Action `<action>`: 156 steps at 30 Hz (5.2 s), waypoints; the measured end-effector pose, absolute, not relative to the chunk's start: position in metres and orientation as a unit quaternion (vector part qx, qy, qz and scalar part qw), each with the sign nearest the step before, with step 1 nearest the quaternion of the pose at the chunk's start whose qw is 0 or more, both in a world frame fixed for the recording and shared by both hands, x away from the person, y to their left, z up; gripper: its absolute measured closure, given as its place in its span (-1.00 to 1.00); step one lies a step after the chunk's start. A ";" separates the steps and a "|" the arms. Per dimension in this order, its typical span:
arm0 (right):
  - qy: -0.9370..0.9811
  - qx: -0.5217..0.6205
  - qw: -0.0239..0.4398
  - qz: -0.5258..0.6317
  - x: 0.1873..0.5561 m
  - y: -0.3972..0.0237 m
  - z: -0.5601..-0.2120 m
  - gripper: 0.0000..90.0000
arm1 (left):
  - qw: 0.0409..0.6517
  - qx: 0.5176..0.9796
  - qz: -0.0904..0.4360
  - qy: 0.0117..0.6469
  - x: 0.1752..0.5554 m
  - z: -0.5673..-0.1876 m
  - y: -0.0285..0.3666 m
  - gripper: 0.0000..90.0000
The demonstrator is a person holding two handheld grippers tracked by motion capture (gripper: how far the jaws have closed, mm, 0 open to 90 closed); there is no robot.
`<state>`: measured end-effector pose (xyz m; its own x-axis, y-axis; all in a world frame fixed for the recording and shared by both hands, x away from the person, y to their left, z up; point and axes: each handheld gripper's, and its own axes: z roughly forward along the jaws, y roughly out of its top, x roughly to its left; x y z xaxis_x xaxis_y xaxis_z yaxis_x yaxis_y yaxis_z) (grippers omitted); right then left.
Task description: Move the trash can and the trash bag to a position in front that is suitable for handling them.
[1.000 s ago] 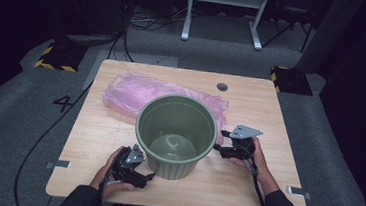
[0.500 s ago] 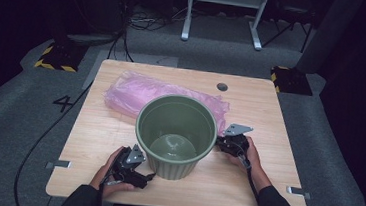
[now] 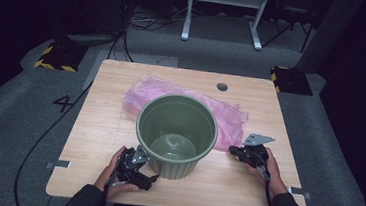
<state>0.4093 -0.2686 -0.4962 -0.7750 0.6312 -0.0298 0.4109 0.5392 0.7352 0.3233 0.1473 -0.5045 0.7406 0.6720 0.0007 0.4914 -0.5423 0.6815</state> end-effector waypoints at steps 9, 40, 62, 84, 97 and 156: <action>0.870 0.290 0.137 0.375 0.369 -0.286 -0.496 0.96 | 0.342 0.863 0.134 0.346 0.331 -0.505 0.138 -1.00; 0.833 0.308 0.223 0.402 0.356 -0.320 -0.456 0.05 | 0.340 0.860 0.140 0.354 0.361 -0.505 0.122 -1.00; 0.837 0.355 0.148 0.390 0.404 -0.344 -0.496 0.63 | 0.338 0.856 0.143 0.364 0.364 -0.505 0.117 -1.00; 0.858 0.315 0.127 0.386 0.378 -0.322 -0.497 0.86 | 0.332 0.832 0.159 0.415 0.400 -0.504 0.102 -1.00; 0.870 0.282 0.117 0.387 0.356 -0.296 -0.497 0.86 | 0.328 0.826 0.164 0.427 0.410 -0.504 0.101 -1.00; 0.874 0.262 0.088 0.399 0.353 -0.294 -0.497 0.30 | 0.366 0.842 0.139 0.371 0.366 -0.501 0.124 -0.54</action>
<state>0.3532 -0.2940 -0.4975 -0.8475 0.5279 0.0559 0.3879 0.5440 0.7441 0.3659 0.1236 -0.5013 0.6865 0.7262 -0.0371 0.5221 -0.4567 0.7203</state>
